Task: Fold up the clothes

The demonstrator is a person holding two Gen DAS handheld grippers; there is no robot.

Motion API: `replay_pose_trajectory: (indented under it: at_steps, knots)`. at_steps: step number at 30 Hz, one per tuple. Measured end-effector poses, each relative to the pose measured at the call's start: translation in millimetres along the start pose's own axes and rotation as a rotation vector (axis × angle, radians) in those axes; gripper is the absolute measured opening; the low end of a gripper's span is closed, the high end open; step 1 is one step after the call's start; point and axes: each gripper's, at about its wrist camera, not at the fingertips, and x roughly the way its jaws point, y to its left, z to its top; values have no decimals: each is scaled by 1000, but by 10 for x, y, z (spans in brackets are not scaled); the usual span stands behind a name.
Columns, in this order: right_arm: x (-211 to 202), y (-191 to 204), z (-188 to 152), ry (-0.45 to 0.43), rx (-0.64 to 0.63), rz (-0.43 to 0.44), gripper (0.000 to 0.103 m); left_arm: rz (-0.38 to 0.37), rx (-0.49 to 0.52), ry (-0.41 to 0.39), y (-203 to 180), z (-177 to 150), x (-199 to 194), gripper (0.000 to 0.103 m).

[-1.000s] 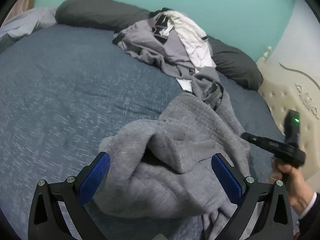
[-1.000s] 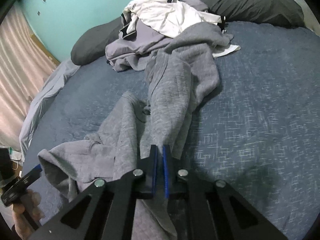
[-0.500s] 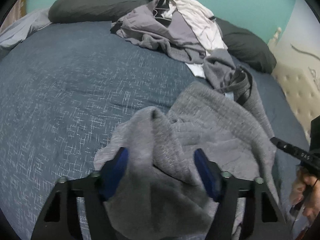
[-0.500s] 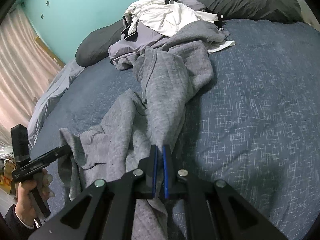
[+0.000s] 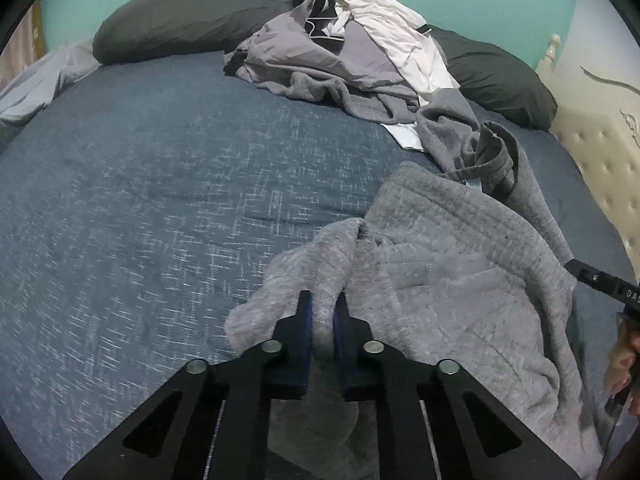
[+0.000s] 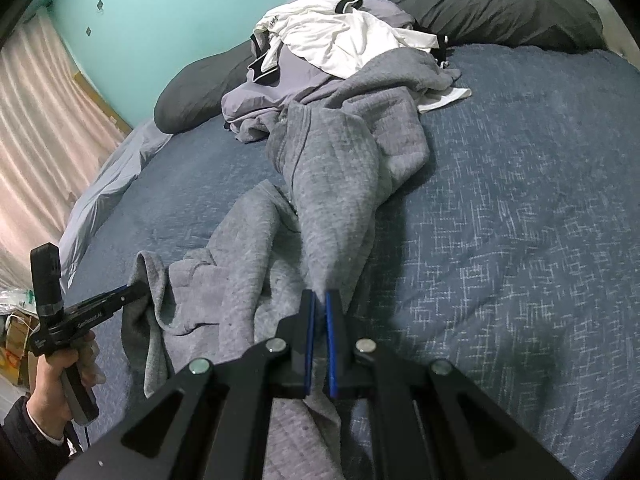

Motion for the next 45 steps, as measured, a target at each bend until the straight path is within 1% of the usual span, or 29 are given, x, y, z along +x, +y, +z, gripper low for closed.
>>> replay_pose_trajectory:
  at_steps: [8,14,18,21,23,24,25,26,28,29,31,32,33,36,38,39,41,43,44,45]
  knots:
    - [-232,161,37,-41,-26,5,5,35,3,-48,200,52,-329,7]
    - [-541,357,51,-73,-62,17,5,61,-53,-105,491,137,-714,6]
    - [-801,550,25,-106,-85,54,5,75,-82,-155,684,207,-1027,6]
    - [-988,686,-39,-113,-108,92,4,103,-75,-175,775,202,-1168,6]
    - [-1025,707,-122,-89,-115,93,4,93,-95,-143,873,165,-1150,7]
    - [-995,699,-181,-61,-122,73,4,74,-111,-118,911,143,-1116,7]
    - [-966,691,-239,-34,-128,53,4,37,-133,-73,950,95,-1052,7]
    - [-922,669,-300,-4,-136,24,4,13,-144,-47,968,54,-1015,8]
    - [-817,560,-390,51,-129,-29,5,-2,-133,-7,931,-67,-976,9]
    - [-766,488,-430,76,-120,-55,5,-6,-125,4,903,-121,-978,10]
    - [-697,353,-478,112,-102,-92,5,-43,-141,24,908,-242,-1014,18]
    - [-679,289,-485,125,-91,-100,6,-62,-157,32,931,-298,-1040,27]
    - [-675,241,-486,132,-81,-107,7,-80,-173,40,955,-354,-1065,34]
    - [-747,185,-435,108,-71,-125,9,-102,-211,47,1041,-457,-1158,47]
    - [-821,214,-383,80,-94,-152,9,-91,-224,51,1094,-478,-1206,49]
    - [-853,236,-338,64,-105,-166,9,-83,-218,44,1091,-470,-1224,50]
    - [-877,246,-244,37,-107,-163,10,-81,-187,30,1021,-408,-1205,53]
    - [-857,274,-147,21,-106,-142,18,-104,-165,27,906,-313,-1110,54]
    - [-827,298,-93,19,-108,-133,28,-121,-150,32,818,-252,-1030,55]
    - [-791,320,-49,25,-110,-125,36,-135,-139,36,744,-201,-959,55]
